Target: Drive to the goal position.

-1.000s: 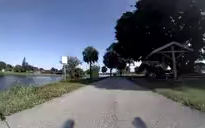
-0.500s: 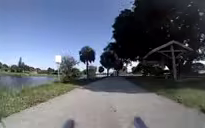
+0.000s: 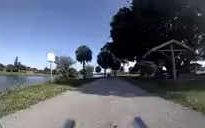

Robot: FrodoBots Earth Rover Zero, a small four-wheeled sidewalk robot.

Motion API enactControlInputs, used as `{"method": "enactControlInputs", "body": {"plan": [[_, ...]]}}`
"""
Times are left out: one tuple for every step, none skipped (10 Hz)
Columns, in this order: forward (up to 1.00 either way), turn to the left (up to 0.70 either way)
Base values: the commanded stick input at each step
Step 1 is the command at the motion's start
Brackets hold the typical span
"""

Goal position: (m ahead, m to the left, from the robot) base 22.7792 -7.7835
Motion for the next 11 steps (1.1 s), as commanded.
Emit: {"method": "enactControlInputs", "body": {"plan": [[0.85,0.22],[0.85,0.34],[0.85,0.34],[0.85,0.34],[0.85,0.34],[0.85,0.22],[0.85,0.08],[0.85,0.0],[0.85,0.0],[0.85,0.0],[0.85,0.0]]}}
